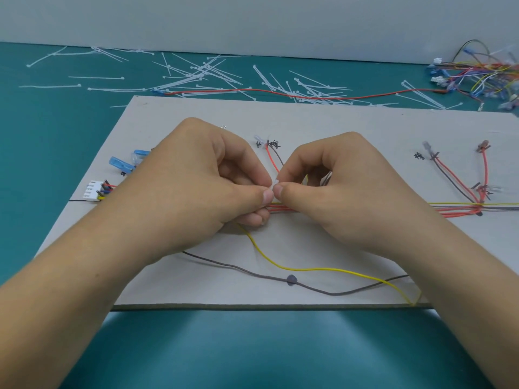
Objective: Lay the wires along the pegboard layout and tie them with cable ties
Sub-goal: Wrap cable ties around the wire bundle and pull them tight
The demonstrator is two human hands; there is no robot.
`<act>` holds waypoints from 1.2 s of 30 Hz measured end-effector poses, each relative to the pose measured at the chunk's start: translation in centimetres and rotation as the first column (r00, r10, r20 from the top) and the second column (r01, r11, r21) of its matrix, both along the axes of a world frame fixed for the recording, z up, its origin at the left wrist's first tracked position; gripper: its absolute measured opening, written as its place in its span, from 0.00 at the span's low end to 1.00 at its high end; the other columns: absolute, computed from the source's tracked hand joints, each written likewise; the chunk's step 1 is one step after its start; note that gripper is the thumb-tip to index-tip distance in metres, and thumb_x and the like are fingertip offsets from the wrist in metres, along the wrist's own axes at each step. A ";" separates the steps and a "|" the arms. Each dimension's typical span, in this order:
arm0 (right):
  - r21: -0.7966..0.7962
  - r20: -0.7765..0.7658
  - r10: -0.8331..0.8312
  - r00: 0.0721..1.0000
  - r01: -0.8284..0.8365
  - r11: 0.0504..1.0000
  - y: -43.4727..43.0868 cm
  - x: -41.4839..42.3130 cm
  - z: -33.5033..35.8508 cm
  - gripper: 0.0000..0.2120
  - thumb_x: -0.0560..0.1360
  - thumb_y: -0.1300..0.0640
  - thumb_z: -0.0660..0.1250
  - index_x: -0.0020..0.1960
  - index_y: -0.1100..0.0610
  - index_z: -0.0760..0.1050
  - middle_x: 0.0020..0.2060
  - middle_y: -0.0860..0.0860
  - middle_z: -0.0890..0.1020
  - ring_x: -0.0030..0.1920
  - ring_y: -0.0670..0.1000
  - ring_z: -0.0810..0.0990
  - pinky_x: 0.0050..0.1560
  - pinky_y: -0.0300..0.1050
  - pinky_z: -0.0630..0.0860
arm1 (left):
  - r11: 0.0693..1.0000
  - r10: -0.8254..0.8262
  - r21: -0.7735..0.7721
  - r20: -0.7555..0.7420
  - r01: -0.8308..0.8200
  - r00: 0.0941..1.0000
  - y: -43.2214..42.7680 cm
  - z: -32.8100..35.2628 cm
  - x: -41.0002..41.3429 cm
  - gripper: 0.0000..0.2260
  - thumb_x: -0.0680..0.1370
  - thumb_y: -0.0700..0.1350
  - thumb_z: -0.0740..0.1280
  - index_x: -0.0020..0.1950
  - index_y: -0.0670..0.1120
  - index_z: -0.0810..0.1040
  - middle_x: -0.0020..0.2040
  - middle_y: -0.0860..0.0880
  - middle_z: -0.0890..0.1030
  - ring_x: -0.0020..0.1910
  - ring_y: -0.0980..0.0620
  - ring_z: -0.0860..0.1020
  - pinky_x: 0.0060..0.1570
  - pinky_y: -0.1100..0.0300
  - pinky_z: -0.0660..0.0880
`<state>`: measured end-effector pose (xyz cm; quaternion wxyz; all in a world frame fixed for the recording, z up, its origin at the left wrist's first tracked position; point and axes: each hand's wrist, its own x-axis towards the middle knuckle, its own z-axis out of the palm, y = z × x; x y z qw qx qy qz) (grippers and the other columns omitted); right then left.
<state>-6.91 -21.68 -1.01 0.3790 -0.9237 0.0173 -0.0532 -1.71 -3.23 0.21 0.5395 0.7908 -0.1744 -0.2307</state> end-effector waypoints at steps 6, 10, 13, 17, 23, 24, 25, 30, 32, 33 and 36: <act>0.004 -0.002 0.015 1.000 -0.015 1.000 0.1 -0.1 0.1 0.06 0.73 0.55 0.74 0.37 0.50 0.82 0.23 0.36 0.75 0.25 0.40 0.72 0.28 0.29 0.66 | 1.000 0.000 0.004 0.013 0.000 1.000 -0.1 0.0 -0.1 0.07 0.74 0.35 0.77 0.43 0.46 0.86 0.34 0.41 0.86 0.34 0.44 0.87 0.38 0.53 0.85; 0.032 -0.013 0.008 1.000 -0.008 0.999 0.0 0.0 0.2 0.07 0.74 0.56 0.72 0.37 0.50 0.82 0.24 0.38 0.76 0.25 0.41 0.71 0.29 0.30 0.66 | 1.000 0.003 0.007 0.027 -0.003 1.000 -0.1 -0.1 0.0 0.05 0.74 0.34 0.77 0.42 0.44 0.85 0.34 0.41 0.86 0.33 0.44 0.87 0.39 0.51 0.86; 0.080 -0.041 -0.007 0.999 0.011 0.997 0.0 0.1 0.1 0.08 0.74 0.57 0.70 0.37 0.52 0.82 0.25 0.40 0.77 0.27 0.41 0.70 0.29 0.31 0.67 | 1.000 0.002 0.008 0.043 -0.003 0.999 -0.1 -0.2 0.0 0.06 0.74 0.34 0.76 0.43 0.45 0.85 0.34 0.41 0.86 0.34 0.43 0.87 0.41 0.49 0.86; 0.106 -0.051 -0.003 0.999 0.009 0.994 0.0 0.2 0.1 0.09 0.76 0.56 0.71 0.37 0.51 0.83 0.25 0.40 0.77 0.26 0.41 0.70 0.29 0.30 0.66 | 1.000 0.006 0.006 0.043 -0.006 0.999 -0.1 -0.1 0.0 0.08 0.75 0.33 0.75 0.43 0.46 0.86 0.34 0.40 0.86 0.34 0.43 0.87 0.41 0.48 0.86; 0.242 -0.070 0.009 0.998 0.008 0.970 -0.2 0.3 0.3 0.07 0.74 0.58 0.73 0.38 0.55 0.85 0.24 0.44 0.76 0.27 0.42 0.70 0.28 0.31 0.65 | 1.000 0.016 -0.005 0.038 -0.016 0.999 -0.2 -0.1 0.0 0.07 0.74 0.32 0.75 0.42 0.43 0.85 0.33 0.40 0.86 0.32 0.44 0.87 0.36 0.55 0.85; 0.258 -0.071 0.010 0.997 0.009 0.966 -0.2 0.3 0.3 0.06 0.74 0.58 0.74 0.38 0.55 0.85 0.24 0.44 0.76 0.27 0.42 0.70 0.28 0.32 0.65 | 1.000 0.019 -0.008 0.030 -0.019 0.999 -0.2 -0.1 0.0 0.06 0.74 0.32 0.75 0.42 0.42 0.85 0.33 0.39 0.85 0.32 0.44 0.87 0.35 0.56 0.85; 0.271 -0.072 0.012 0.997 0.008 0.963 -0.2 0.3 0.4 0.06 0.74 0.59 0.74 0.38 0.56 0.85 0.25 0.45 0.76 0.27 0.42 0.70 0.28 0.32 0.65 | 1.000 0.020 -0.009 0.024 -0.020 1.000 -0.2 -0.1 0.0 0.06 0.74 0.32 0.76 0.41 0.42 0.85 0.33 0.39 0.85 0.32 0.44 0.87 0.35 0.57 0.84; 0.317 -0.089 0.004 0.996 0.024 0.948 -0.2 0.2 0.5 0.06 0.73 0.61 0.75 0.37 0.56 0.84 0.27 0.48 0.79 0.28 0.43 0.72 0.29 0.34 0.67 | 1.000 0.020 -0.011 0.015 -0.020 1.000 -0.4 -0.2 -0.1 0.08 0.74 0.32 0.76 0.41 0.45 0.86 0.33 0.39 0.85 0.32 0.43 0.87 0.36 0.55 0.85; 0.321 -0.101 0.020 0.995 0.013 0.947 -0.1 0.1 0.6 0.05 0.73 0.61 0.75 0.38 0.56 0.84 0.28 0.49 0.79 0.29 0.44 0.73 0.30 0.36 0.68 | 1.000 0.019 -0.014 0.013 -0.018 1.000 -0.4 -0.2 0.0 0.09 0.73 0.32 0.76 0.41 0.46 0.86 0.33 0.39 0.85 0.32 0.43 0.87 0.37 0.53 0.85; 0.320 -0.106 0.028 0.994 0.007 0.947 -0.1 0.2 0.7 0.05 0.73 0.62 0.75 0.38 0.57 0.84 0.28 0.50 0.79 0.29 0.45 0.73 0.31 0.37 0.68 | 1.000 0.020 -0.013 0.015 -0.020 1.000 -0.4 -0.2 0.0 0.09 0.73 0.31 0.76 0.41 0.46 0.85 0.33 0.39 0.85 0.32 0.43 0.87 0.36 0.53 0.85; 0.313 -0.114 0.034 0.993 0.003 0.950 -0.1 0.1 0.8 0.04 0.72 0.62 0.75 0.38 0.57 0.84 0.29 0.51 0.80 0.29 0.46 0.73 0.32 0.39 0.69 | 0.999 0.042 -0.030 0.010 -0.041 0.999 -0.4 -0.2 0.0 0.10 0.72 0.30 0.77 0.41 0.45 0.84 0.32 0.38 0.85 0.31 0.42 0.86 0.33 0.56 0.84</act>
